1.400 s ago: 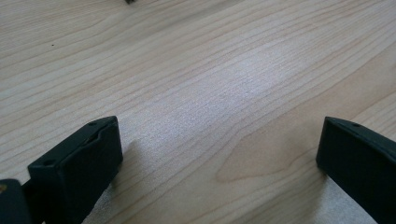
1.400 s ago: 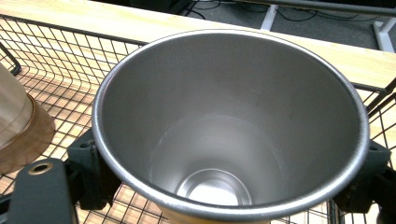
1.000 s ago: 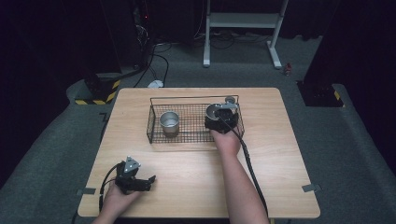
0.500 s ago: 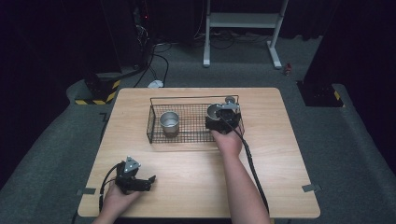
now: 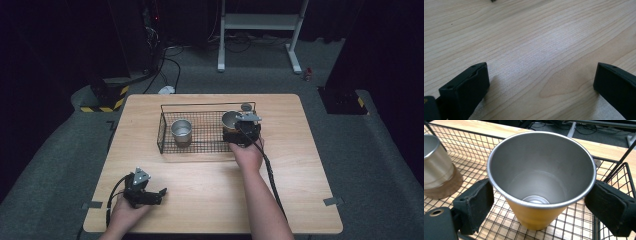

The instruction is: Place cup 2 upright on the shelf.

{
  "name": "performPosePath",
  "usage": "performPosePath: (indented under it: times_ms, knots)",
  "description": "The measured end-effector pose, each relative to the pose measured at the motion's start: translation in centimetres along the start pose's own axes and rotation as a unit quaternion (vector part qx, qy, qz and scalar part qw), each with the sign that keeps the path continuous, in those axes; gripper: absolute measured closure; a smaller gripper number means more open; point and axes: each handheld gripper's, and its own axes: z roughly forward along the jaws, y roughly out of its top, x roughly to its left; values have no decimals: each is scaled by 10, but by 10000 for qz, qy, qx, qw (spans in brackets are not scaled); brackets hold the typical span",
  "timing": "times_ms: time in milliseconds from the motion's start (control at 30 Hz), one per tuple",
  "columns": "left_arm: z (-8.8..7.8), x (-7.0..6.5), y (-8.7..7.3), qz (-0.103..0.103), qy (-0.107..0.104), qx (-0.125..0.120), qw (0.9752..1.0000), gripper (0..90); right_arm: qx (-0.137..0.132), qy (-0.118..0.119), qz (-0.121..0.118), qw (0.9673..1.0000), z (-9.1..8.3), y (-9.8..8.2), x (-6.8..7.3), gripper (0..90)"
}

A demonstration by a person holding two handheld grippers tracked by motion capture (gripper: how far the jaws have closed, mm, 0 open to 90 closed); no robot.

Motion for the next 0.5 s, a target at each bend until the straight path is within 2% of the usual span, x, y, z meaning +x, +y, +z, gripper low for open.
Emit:
performPosePath:
  times_ms: [233,500]
  knots:
    - [0,0,0,6,3,2,10000,7,-134,50,-80,9999,-12,-5,2,91]
    - [0,0,0,-16,-5,-1,10000,7,-232,74,-30,9997,-25,-12,-2,91]
